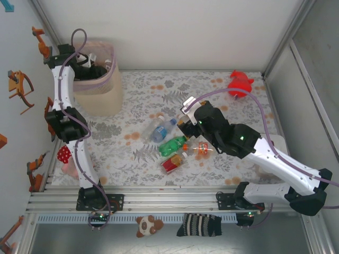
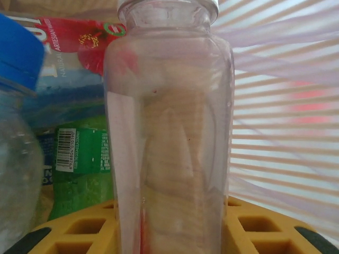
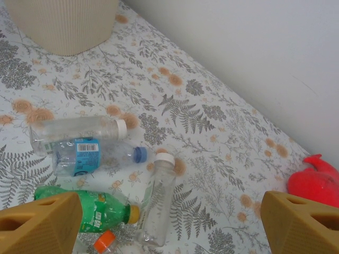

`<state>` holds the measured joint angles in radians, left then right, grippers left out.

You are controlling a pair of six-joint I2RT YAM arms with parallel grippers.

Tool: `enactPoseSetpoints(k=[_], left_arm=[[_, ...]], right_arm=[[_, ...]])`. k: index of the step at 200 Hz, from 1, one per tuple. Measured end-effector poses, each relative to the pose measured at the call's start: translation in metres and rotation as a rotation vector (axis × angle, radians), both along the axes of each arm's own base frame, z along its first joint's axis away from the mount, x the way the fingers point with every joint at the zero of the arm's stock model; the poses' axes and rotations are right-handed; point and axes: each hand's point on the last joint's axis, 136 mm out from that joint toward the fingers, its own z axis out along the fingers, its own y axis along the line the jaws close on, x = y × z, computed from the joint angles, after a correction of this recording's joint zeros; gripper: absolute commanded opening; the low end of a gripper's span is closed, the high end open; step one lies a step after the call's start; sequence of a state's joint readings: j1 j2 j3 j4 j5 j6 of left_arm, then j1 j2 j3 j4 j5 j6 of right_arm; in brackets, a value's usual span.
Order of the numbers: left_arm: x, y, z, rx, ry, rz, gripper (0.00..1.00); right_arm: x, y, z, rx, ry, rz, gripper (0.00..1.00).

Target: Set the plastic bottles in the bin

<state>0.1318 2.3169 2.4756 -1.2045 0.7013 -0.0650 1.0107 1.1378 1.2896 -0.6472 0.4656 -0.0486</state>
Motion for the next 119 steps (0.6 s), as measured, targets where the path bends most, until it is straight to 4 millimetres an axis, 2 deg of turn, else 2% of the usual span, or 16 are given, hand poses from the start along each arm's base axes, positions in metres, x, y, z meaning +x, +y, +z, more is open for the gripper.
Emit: enactPoseSetpoints(k=[68, 119], left_arm=[[0.000, 0.000, -0.002, 0.011, -0.007, -0.012, 0.61], [-0.001, 0.003, 0.019, 0.028, -0.055, 0.005, 0.70]], right_arm=[[0.000, 0.000, 0.000, 0.000, 0.000, 0.000, 0.86], [0.000, -0.001, 0.001, 0.002, -0.001, 0.000, 0.86]])
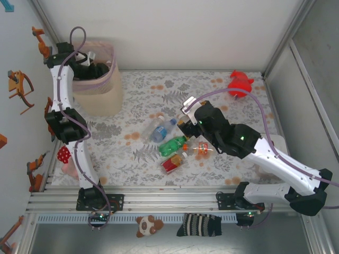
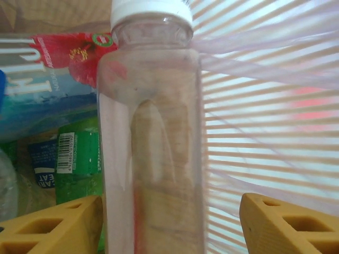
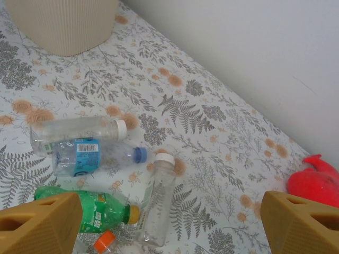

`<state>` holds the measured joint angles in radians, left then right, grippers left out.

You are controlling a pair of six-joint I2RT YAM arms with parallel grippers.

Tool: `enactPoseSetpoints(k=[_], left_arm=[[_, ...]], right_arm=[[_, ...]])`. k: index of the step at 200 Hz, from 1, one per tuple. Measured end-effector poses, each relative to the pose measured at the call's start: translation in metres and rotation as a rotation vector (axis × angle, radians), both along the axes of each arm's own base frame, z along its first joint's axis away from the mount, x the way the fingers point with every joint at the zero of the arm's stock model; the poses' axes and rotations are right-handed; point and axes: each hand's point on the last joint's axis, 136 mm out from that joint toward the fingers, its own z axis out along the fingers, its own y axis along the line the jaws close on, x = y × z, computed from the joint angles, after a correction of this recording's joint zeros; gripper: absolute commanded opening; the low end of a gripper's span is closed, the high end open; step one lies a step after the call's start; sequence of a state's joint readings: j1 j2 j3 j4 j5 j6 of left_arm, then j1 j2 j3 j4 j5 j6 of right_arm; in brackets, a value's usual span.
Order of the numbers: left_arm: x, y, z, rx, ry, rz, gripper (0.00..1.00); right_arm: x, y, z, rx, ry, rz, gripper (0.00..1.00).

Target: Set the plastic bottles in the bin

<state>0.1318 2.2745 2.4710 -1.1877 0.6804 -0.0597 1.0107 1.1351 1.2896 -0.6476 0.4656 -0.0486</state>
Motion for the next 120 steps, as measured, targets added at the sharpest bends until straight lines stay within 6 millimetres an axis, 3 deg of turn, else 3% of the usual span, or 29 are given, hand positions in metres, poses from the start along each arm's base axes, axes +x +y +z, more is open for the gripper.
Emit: enactPoseSetpoints(k=[32, 76, 97, 120], left_arm=[[-0.004, 0.001, 0.031, 0.010, -0.071, 0.015, 0.70], [-0.013, -0.003, 0.066, -0.002, -0.145, 0.017, 0.44], [-0.013, -0.005, 0.062, -0.010, -0.140, 0.010, 0.37], [-0.014, -0.008, 0.040, -0.020, -0.076, 0.006, 0.35]], right_arm=[[0.000, 0.000, 0.000, 0.000, 0.000, 0.000, 0.86], [-0.001, -0.001, 0.002, 0.006, -0.003, 0.000, 0.86], [-0.001, -0.002, 0.003, 0.009, -0.005, 0.000, 0.86], [-0.002, -0.002, 0.004, 0.013, -0.007, 0.000, 0.86]])
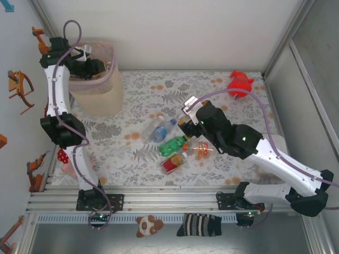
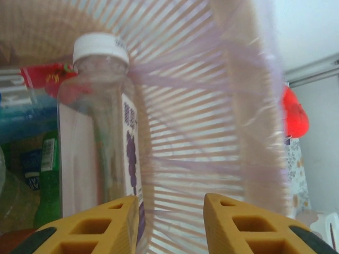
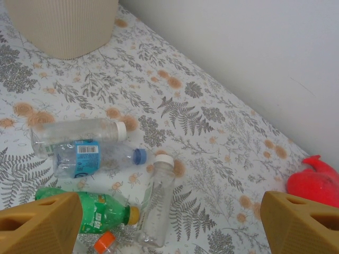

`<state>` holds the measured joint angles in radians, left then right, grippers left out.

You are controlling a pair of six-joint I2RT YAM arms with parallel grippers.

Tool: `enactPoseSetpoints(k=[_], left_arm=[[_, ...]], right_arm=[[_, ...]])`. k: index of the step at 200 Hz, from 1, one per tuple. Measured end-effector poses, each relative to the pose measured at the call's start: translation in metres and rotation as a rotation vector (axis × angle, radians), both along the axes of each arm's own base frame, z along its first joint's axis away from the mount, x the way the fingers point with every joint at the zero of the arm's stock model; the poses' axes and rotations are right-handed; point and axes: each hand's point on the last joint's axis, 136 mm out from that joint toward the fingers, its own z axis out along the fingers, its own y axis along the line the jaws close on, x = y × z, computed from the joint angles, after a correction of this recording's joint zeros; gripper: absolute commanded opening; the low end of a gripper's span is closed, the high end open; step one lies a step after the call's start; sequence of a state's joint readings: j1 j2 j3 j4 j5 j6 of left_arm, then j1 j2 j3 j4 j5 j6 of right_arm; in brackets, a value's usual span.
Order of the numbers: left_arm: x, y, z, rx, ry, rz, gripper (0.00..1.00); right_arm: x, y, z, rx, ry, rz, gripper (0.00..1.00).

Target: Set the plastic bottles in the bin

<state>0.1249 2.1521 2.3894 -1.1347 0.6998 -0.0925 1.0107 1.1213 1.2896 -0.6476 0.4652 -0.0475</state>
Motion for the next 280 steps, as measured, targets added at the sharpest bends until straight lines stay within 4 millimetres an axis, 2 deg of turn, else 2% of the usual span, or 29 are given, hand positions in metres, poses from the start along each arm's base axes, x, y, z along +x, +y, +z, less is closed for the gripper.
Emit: enactPoseSetpoints(k=[26, 80, 159, 185, 215, 248, 280], left_arm=[[0.003, -0.002, -0.021, -0.013, 0.043, -0.008, 0.35], [0.013, -0.004, -0.031, -0.032, 0.037, -0.019, 0.33], [0.013, -0.003, -0.023, -0.031, 0.015, -0.009, 0.36], [0.010, -0.003, -0.008, -0.037, -0.010, 0.003, 0.37], [0.001, -0.004, 0.029, -0.041, -0.089, 0.009, 0.38], [-0.016, -0.008, 0.074, -0.048, -0.187, 0.003, 0.39], [-0.035, -0.012, 0.105, -0.046, -0.260, -0.002, 0.40]], right_arm=[[-0.001, -0.002, 0.003, 0.012, -0.004, -0.002, 0.86], [-0.002, -0.003, 0.005, 0.022, -0.005, -0.006, 0.86], [0.001, -0.010, 0.004, 0.055, 0.014, -0.067, 0.88], [0.008, -0.021, -0.002, 0.080, 0.054, -0.128, 0.88], [0.021, -0.032, -0.019, 0.103, 0.138, -0.199, 0.86], [0.036, -0.034, -0.059, 0.075, 0.292, -0.240, 0.85], [0.047, -0.027, -0.103, -0.024, 0.425, -0.266, 0.85]])
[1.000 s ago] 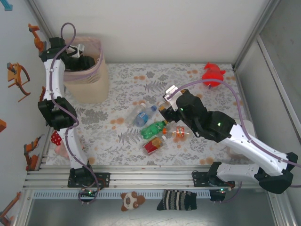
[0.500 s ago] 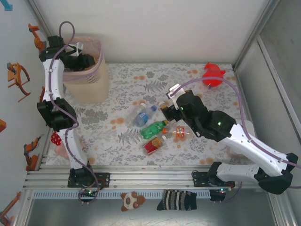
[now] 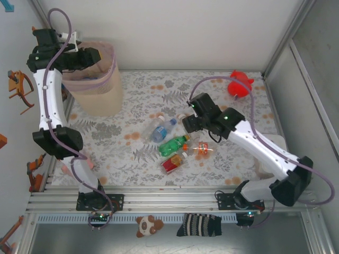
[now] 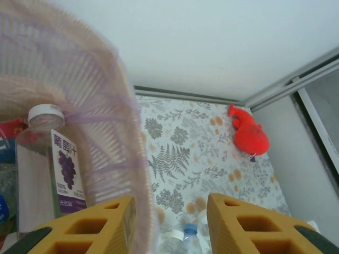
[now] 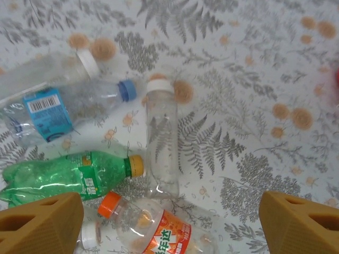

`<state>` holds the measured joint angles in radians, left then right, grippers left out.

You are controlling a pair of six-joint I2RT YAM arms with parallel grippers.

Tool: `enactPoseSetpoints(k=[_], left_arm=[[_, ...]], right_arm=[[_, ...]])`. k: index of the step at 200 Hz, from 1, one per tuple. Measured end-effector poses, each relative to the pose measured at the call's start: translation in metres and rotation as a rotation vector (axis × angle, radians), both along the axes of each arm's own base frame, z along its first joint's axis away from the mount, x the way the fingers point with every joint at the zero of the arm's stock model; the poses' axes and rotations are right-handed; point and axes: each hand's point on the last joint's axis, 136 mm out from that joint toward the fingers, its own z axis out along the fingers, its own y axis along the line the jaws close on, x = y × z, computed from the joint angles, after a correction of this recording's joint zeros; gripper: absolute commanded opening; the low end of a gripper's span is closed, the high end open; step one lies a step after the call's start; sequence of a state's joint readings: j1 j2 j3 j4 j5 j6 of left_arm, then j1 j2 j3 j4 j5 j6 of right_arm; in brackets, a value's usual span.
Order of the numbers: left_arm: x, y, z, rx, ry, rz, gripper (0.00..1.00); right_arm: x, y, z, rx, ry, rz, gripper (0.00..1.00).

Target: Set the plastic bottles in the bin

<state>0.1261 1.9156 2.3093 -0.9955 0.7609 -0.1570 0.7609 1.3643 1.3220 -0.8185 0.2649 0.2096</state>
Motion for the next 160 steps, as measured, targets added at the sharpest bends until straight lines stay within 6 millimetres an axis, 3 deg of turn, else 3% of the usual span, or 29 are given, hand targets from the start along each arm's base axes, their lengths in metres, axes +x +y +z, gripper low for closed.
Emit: enactPoseSetpoints(k=[36, 84, 117, 160], left_arm=[[-0.032, -0.007, 0.009, -0.021, -0.027, -0.011, 0.43], [-0.076, -0.026, 0.003, -0.061, -0.075, -0.054, 0.44], [-0.109, -0.059, -0.020, -0.078, -0.083, -0.122, 0.44], [-0.140, -0.105, -0.065, -0.064, -0.057, -0.195, 0.44]], right_arm=[[0.018, 0.011, -0.038, -0.064, 0.122, -0.008, 0.84], [0.037, 0.016, -0.084, -0.100, 0.259, -0.014, 0.80], [0.053, 0.020, -0.103, -0.096, 0.312, -0.019, 0.77], [0.075, 0.027, -0.130, -0.097, 0.359, -0.023, 0.75]])
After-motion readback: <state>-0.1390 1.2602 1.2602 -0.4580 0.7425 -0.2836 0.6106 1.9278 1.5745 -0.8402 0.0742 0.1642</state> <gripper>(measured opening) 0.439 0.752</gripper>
